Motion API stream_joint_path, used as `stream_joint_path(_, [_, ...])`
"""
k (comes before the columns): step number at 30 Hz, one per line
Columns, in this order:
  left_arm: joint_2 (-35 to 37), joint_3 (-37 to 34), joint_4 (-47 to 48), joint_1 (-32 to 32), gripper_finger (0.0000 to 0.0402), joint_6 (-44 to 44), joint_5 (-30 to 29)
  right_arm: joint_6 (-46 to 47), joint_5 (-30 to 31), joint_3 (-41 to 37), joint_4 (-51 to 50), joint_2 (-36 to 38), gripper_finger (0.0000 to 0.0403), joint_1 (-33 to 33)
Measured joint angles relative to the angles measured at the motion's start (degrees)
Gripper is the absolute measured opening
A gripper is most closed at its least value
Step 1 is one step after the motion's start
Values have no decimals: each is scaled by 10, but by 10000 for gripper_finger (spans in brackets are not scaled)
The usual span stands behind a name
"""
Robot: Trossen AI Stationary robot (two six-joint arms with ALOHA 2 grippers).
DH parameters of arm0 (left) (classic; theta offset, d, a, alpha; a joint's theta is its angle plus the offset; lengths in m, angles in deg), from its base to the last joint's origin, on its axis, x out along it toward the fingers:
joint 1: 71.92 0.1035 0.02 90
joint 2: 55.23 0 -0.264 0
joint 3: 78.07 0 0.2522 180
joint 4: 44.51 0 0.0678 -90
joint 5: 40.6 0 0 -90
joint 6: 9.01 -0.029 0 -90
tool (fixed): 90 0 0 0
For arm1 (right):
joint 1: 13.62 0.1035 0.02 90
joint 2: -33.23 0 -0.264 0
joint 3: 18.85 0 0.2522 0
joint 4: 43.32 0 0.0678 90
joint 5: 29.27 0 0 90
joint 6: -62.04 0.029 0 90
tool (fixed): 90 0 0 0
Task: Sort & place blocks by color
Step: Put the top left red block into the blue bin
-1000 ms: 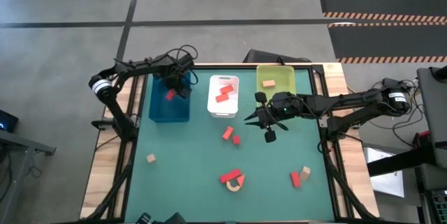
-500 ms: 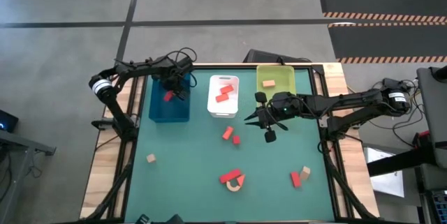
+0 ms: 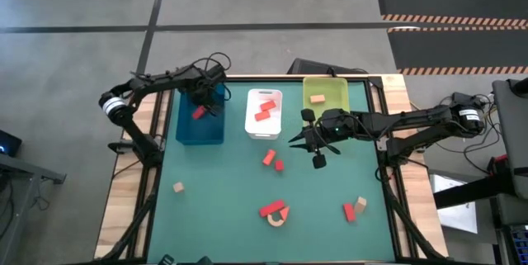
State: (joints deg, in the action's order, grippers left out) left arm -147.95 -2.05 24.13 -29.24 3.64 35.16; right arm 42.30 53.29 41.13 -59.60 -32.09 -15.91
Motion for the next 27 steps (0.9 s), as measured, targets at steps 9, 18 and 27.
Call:
stream_joint_path(9, [163,-5,6,-45,156,38,0,45,0,0,16,0,54,0])
stream_joint_path(18, [305,-40,-124,-208,156,81,0,111,0,-26,48,-35,54,2])
stream_joint_path(27, [381,-145,-361,-367,156,80,1,172,1,-26,62,-89,54,5])
